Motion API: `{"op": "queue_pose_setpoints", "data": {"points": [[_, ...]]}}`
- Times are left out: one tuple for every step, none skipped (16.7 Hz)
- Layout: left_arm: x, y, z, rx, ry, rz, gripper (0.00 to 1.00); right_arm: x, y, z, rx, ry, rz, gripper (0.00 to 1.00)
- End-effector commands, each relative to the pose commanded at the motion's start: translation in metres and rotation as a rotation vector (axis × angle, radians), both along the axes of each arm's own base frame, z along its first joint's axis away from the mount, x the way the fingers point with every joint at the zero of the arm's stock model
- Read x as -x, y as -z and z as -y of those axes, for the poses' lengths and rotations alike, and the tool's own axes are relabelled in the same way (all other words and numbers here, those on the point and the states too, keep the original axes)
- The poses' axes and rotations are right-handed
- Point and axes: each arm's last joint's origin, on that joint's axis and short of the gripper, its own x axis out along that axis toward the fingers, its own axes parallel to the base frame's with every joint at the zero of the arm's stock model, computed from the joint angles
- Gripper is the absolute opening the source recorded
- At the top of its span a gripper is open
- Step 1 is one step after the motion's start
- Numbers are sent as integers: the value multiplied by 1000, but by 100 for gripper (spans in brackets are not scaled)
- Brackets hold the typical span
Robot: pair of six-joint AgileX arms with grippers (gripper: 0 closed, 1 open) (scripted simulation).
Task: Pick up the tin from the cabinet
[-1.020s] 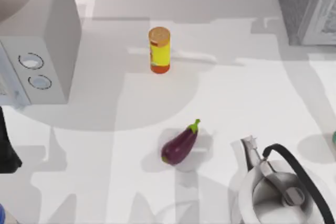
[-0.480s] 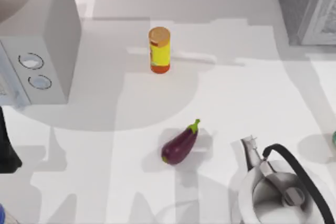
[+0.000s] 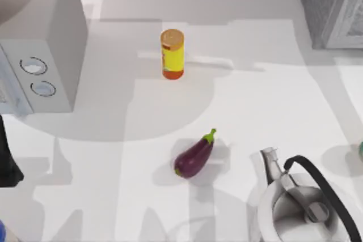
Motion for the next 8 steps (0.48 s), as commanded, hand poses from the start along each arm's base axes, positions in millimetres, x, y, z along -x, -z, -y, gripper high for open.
{"op": "queue_pose_setpoints", "data": {"points": [[0,0,0,0,0,0,100,0,0,0,0,0,0,92],[0,0,0,0,0,0,100,0,0,0,0,0,0,85],[0,0,0,0,0,0,100,0,0,0,0,0,0,77],[0,0,0,0,0,0,100,0,0,0,0,0,0,70],[0,0,0,0,0,0,100,0,0,0,0,0,0,62],[0,0,0,0,0,0,100,0,0,0,0,0,0,55],[0,0,0,0,0,0,100,0,0,0,0,0,0,47],[0,0,0,0,0,0,100,0,0,0,0,0,0,40]]}}
